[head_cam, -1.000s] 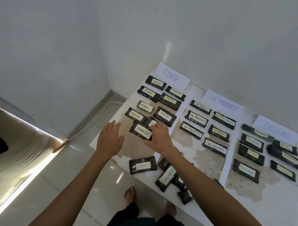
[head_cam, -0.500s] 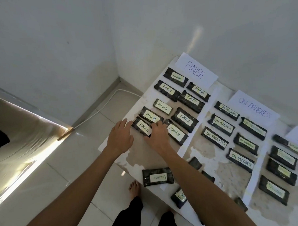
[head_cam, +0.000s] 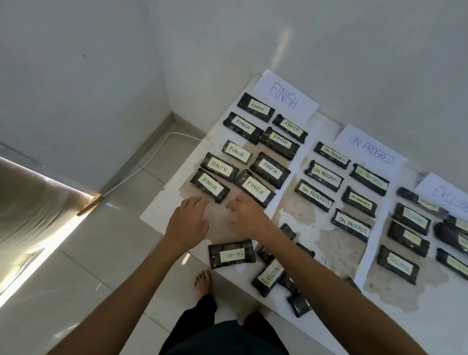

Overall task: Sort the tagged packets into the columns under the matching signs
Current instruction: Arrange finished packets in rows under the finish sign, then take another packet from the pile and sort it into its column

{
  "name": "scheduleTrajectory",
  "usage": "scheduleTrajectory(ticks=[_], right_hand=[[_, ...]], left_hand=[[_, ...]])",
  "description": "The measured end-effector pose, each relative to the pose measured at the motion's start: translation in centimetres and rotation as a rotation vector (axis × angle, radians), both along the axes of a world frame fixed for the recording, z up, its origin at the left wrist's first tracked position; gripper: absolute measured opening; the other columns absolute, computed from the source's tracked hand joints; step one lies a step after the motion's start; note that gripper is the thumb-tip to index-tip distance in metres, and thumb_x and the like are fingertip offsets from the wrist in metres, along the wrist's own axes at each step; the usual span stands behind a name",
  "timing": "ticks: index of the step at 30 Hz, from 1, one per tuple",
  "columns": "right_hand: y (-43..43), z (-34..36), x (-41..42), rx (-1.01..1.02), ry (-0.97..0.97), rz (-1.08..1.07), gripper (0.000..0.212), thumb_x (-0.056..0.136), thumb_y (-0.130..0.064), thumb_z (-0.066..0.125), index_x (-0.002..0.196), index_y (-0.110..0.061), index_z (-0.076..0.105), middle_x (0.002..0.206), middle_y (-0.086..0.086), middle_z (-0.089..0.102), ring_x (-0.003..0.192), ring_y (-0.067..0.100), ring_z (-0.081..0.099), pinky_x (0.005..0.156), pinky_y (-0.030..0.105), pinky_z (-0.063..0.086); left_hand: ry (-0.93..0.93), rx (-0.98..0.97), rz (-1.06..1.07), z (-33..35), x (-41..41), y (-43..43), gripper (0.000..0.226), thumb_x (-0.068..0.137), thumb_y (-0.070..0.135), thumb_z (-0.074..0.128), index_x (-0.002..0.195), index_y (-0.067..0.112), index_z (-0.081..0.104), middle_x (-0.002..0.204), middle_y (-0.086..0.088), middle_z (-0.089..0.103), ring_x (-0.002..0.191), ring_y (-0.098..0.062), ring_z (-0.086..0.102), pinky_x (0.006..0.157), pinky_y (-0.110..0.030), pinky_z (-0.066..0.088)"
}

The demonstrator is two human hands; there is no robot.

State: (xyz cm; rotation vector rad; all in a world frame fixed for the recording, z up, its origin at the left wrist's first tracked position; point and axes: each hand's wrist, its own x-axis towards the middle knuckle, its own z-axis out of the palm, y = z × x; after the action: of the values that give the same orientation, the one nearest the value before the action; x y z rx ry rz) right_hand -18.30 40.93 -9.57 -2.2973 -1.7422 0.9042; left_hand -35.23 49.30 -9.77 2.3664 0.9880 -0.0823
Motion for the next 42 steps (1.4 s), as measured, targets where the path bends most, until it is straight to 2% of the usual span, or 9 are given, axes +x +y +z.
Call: scheduleTrajectory(ticks=[7,11,16,20,24,30,35,38,42], right_hand=[[-5.4,-1.0,-3.0,-0.147,-0.057,0.296,0.059,0.076,-0.028,0.073,0.127,-0.01,0.051,0.122,0.014,0.048,0.112,0.03,0.043,0.098,0.043,0.039],[-5.8,-1.1,-4.1,-0.152,-0.164,0.273,0.049,0.082,-0.024,0.065,0.126,-0.011,0.049,0.122,0.013,0.047,0.114,0.031,0.041,0.097,0.04,0.033],[-5.9,1.4,-3.5,-0.02,0.055,-0.06,0.014,0.08,-0.008,0.061,0.093,-0.008,0.059,0.096,0.011,0.058,0.087,0.026,0.052,0.071,0.031,0.039],[-7.8,4.1,-2.2,0.073,0.269,-0.413,0.024,0.078,-0.01,0.067,0.097,-0.01,0.053,0.089,0.008,0.061,0.077,0.023,0.06,0.064,0.031,0.051],[-10.6,5.8,-1.1,0.12,0.551,-0.779,0.04,0.079,-0.014,0.073,0.11,-0.014,0.047,0.085,-0.001,0.057,0.066,0.011,0.058,0.06,0.023,0.052],[-15.1,6.0,-0.1,0.169,0.703,-1.006,0.039,0.077,-0.009,0.075,0.107,-0.009,0.05,0.098,0.01,0.064,0.087,0.022,0.067,0.073,0.033,0.06],[-18.1,6.6,1.3,0.21,0.536,-0.927,0.061,0.073,-0.017,0.077,0.122,-0.02,0.042,0.107,-0.002,0.055,0.089,0.012,0.062,0.078,0.029,0.055],[-20.1,6.7,2.7,0.176,0.179,-0.617,0.088,0.067,-0.028,0.08,0.139,-0.023,0.029,0.126,-0.001,0.036,0.113,0.013,0.042,0.093,0.028,0.043],[-22.2,6.9,4.3,0.05,-0.145,-0.232,0.07,0.072,-0.03,0.073,0.135,-0.022,0.043,0.13,0.003,0.044,0.118,0.024,0.035,0.099,0.038,0.03]], left_hand=[[0.018,-0.109,0.01,-0.2,-1.3,-4.1,0.05,0.087,0.018,0.053,0.136,0.014,0.042,0.137,-0.007,0.046,0.123,-0.025,0.043,0.099,-0.038,0.041],[-0.032,-0.148,0.059,-0.2,-2.4,-5.3,0.047,0.088,0.018,0.053,0.134,0.015,0.045,0.134,-0.007,0.048,0.121,-0.025,0.044,0.1,-0.037,0.041],[-0.082,-0.188,0.081,0.6,-3.0,-6.3,0.042,0.09,0.017,0.053,0.132,0.014,0.048,0.132,-0.008,0.05,0.12,-0.025,0.047,0.099,-0.035,0.039],[-0.123,-0.277,0.072,1.5,-2.3,-7.2,0.042,0.091,0.016,0.053,0.132,0.015,0.047,0.131,-0.005,0.05,0.119,-0.021,0.048,0.098,-0.033,0.04],[-0.155,-0.484,0.104,2.5,-0.1,-8.9,0.036,0.092,0.018,0.054,0.128,0.018,0.051,0.119,0.0,0.057,0.101,-0.016,0.056,0.082,-0.026,0.044],[-0.193,-0.73,0.139,3.2,3.4,-11.6,0.028,0.095,0.009,0.044,0.118,0.015,0.057,0.108,-0.006,0.065,0.09,-0.019,0.066,0.074,-0.033,0.054],[-0.184,-0.69,0.055,3.8,6.0,-13.3,0.03,0.097,0.005,0.039,0.117,0.013,0.059,0.104,-0.006,0.062,0.085,-0.018,0.063,0.074,-0.033,0.054],[-0.166,-0.622,-0.031,3.9,7.5,-14.2,0.031,0.096,0.004,0.04,0.117,0.012,0.061,0.107,-0.006,0.062,0.098,-0.022,0.06,0.086,-0.04,0.053],[-0.148,-0.556,-0.144,4.4,9.4,-15.9,0.032,0.096,0.003,0.038,0.118,0.009,0.061,0.112,-0.009,0.061,0.103,-0.02,0.055,0.09,-0.032,0.046]])
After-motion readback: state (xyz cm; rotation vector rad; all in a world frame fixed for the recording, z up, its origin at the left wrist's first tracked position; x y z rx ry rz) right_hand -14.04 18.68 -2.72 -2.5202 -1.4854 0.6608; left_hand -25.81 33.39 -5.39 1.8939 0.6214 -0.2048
